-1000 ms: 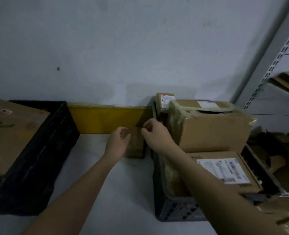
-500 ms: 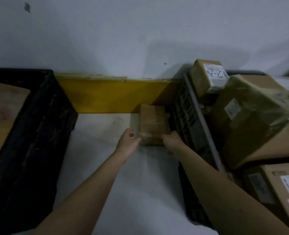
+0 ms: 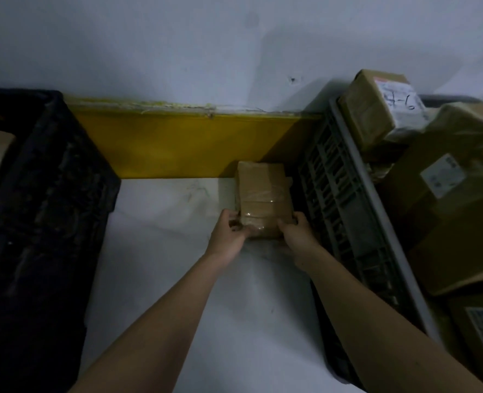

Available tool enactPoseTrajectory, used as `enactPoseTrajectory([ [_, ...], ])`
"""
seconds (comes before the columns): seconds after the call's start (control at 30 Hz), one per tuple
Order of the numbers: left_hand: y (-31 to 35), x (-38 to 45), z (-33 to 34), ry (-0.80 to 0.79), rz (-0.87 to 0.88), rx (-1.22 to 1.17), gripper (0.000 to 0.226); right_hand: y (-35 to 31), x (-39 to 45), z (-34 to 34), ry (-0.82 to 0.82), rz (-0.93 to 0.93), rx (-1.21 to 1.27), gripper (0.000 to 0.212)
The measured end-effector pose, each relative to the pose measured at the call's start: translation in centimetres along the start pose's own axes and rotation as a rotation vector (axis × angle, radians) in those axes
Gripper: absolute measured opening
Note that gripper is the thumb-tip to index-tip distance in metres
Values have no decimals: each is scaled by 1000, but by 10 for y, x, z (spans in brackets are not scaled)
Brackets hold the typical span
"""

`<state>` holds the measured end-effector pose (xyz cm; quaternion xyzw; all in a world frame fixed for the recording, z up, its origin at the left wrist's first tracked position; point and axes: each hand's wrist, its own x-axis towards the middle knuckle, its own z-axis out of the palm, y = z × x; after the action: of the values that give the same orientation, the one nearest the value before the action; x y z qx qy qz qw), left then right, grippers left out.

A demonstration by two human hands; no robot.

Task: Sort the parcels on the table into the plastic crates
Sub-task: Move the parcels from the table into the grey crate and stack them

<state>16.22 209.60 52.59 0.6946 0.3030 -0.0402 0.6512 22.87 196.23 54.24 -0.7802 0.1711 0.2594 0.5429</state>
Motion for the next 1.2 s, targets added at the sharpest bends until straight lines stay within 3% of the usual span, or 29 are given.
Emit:
enactPoseTrajectory([
  [0.23, 21, -71, -23, 60, 298, 38, 27, -12, -55, -10, -111, 31, 399, 44],
  [0.43, 86, -114, -81, 277, 298, -406, 33, -42, -111, -39, -502, 86, 451, 46],
  [0.57, 119, -152, -96, 187, 236, -531, 58, -65, -148, -62, -727, 189, 410, 54],
  [0.67, 133, -181, -89, 33, 246, -562, 62, -71, -171, -74, -839, 186, 340, 70],
  [0.8, 142, -210, -72, 96, 290, -637, 71, -74, -192, -87, -872, 133, 271, 68],
  [0.93, 152, -233, -62, 215, 318, -671, 56, -82, -211, -104, -776, -26, 189, 59],
  [1.1, 176, -257, -56, 442, 371, -720, 45, -94, -227, -126, -598, -541, 245, 73],
  [1.2, 188, -270, -29, 416, 387, -659, 45, -100, -243, -144, -477, -825, 171, 79],
])
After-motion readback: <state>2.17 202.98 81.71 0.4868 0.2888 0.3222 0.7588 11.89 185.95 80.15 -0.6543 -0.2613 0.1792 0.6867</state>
